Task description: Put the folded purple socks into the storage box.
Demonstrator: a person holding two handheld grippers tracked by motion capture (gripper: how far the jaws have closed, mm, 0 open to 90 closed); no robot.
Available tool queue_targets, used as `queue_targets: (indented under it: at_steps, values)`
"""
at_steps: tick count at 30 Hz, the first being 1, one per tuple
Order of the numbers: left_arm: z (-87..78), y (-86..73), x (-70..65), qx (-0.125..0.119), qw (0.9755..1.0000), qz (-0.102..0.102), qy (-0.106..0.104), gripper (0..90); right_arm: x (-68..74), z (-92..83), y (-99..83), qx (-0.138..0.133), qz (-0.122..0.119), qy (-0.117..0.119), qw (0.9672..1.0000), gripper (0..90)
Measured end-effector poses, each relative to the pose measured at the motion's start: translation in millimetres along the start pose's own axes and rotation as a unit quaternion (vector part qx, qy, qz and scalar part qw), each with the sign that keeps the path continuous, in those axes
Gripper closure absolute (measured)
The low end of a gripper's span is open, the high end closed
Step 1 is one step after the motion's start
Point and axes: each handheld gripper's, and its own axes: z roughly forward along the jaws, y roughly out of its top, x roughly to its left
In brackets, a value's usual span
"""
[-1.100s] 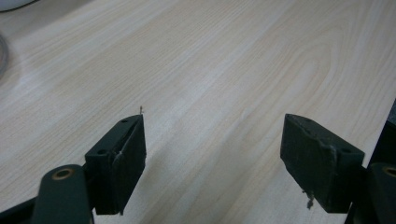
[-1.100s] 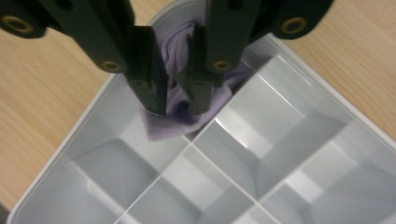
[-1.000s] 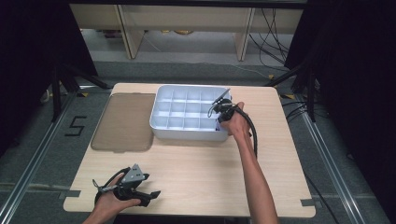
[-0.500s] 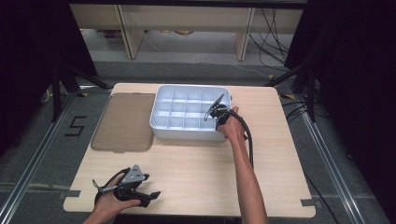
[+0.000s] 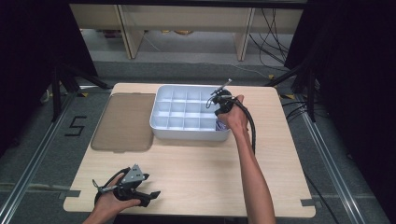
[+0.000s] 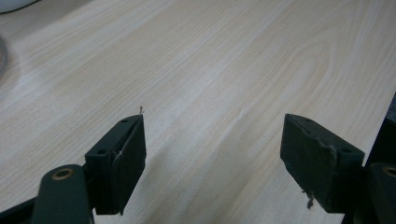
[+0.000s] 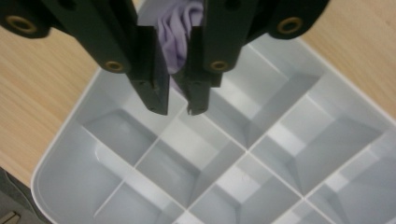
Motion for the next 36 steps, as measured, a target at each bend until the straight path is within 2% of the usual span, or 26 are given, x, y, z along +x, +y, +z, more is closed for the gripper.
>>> queue_targets:
  at_steps: [2, 3, 4, 5, 6, 7, 8, 12, 13, 14, 15, 18, 19, 20, 24, 25, 27, 29, 31, 32, 33, 34, 35, 36]
  values:
    - [-1.0, 0.1, 1.2, 0.008, 0.9999, 0.006, 0.005, 22.1, -0.2, 3.6, 1.8, -0.005, 0.001, 0.003, 1.0000, 82.8]
    - [-0.9, -0.1, 0.8, 0.010, 0.9999, 0.004, -0.005, 22.1, 0.6, 7.6, 3.1, -0.002, 0.000, 0.004, 1.0000, 85.0]
    - [-0.5, -0.6, -0.1, 0.010, 0.9999, -0.008, -0.005, 22.1, 1.0, 12.1, 3.7, 0.008, 0.000, 0.003, 1.0000, 86.3]
    - [-1.1, -0.6, -0.1, 0.009, 0.9999, -0.008, -0.006, 22.1, 1.2, 16.5, 3.4, 0.020, -0.001, 0.000, 0.9998, 87.3]
    - [-1.6, -0.4, 1.3, 0.010, 0.9999, 0.002, -0.004, 22.1, -0.5, 23.8, -0.1, 0.045, -0.008, -0.005, 0.9989, 88.6]
    - [-1.7, -0.5, 1.5, 0.011, 0.9999, 0.002, -0.005, 22.1, -0.5, 23.8, -0.1, 0.045, -0.008, -0.005, 0.9989, 88.6]
    - [-1.6, -0.7, 0.1, 0.010, 0.9999, -0.007, -0.008, 22.2, -1.2, 26.3, -2.4, 0.060, -0.010, 0.002, 0.9981, 89.0]
    - [-0.4, -0.8, -0.8, 0.009, 0.9999, -0.009, -0.010, 22.2, 2.6, 36.9, -14.7, 0.090, -0.011, 0.018, 0.9957, 89.6]
    - [0.1, -0.6, -0.3, 0.007, 0.9999, -0.003, -0.010, 22.2, 2.9, 39.6, -16.4, 0.095, -0.008, 0.018, 0.9953, 89.7]
    - [-1.2, -1.2, -2.0, 0.011, 0.9998, -0.010, -0.012, 22.2, 2.9, 43.0, -18.1, 0.101, -0.008, 0.020, 0.9947, 89.8]
    - [-0.9, -1.3, -2.2, 0.010, 0.9998, -0.010, -0.011, 22.2, 3.8, 46.5, -19.6, 0.107, 0.000, 0.023, 0.9940, 89.9]
    - [-0.4, -1.0, -0.8, 0.011, 0.9999, -0.002, -0.008, 22.2, 5.7, 53.4, -20.9, 0.114, -0.001, 0.026, 0.9931, 90.0]
    - [0.2, -1.1, -1.4, 0.006, 0.9999, -0.007, -0.005, 22.1, 6.8, 55.2, -19.9, 0.118, -0.001, 0.024, 0.9928, 90.0]
    - [-1.0, -1.0, -1.0, 0.009, 0.9999, -0.003, -0.010, 22.1, 5.6, 56.6, -20.3, 0.112, -0.009, 0.024, 0.9934, 90.0]
    - [-1.2, -1.0, -0.9, 0.007, 0.9999, -0.010, -0.010, 22.1, 4.1, 53.1, -20.1, 0.110, -0.001, 0.030, 0.9934, 89.7]
    - [-0.9, -1.0, -1.2, 0.006, 0.9998, -0.013, -0.010, 22.1, 2.2, 52.1, -20.7, 0.101, -0.001, 0.031, 0.9944, 89.2]
    - [-1.0, -0.5, 0.2, 0.008, 0.9999, -0.001, -0.010, 22.2, 0.6, 46.1, -21.3, 0.095, 0.018, 0.036, 0.9947, 87.7]
    - [-0.6, -0.3, 0.2, 0.009, 0.9999, 0.000, -0.008, 22.1, -1.5, 38.6, -21.5, 0.077, 0.019, 0.037, 0.9961, 85.9]
    - [0.0, -0.1, 1.0, 0.010, 0.9999, 0.006, -0.007, 22.1, -2.8, 29.7, -21.2, 0.070, 0.028, 0.049, 0.9959, 83.5]
    - [0.0, -0.3, 0.1, 0.009, 0.9999, 0.000, -0.008, 22.1, -4.5, 26.6, -21.8, 0.060, 0.023, 0.042, 0.9970, 82.8]
    - [-0.4, 0.0, 1.0, 0.011, 0.9999, 0.007, -0.009, 22.1, -6.1, 23.4, -22.3, 0.059, 0.032, 0.061, 0.9958, 81.9]
    - [-0.2, -0.3, 0.1, 0.009, 0.9999, -0.002, -0.005, 22.1, -6.1, 21.2, -23.1, 0.049, 0.040, 0.065, 0.9959, 81.7]
    - [-0.2, -0.5, 0.0, 0.009, 0.9999, -0.008, -0.004, 22.1, -7.8, 18.2, -23.2, 0.045, 0.034, 0.062, 0.9965, 81.6]
    - [-0.5, -0.5, 0.1, 0.009, 0.9999, -0.008, -0.003, 22.1, -6.5, 13.9, -22.8, 0.047, 0.036, 0.049, 0.9970, 81.3]
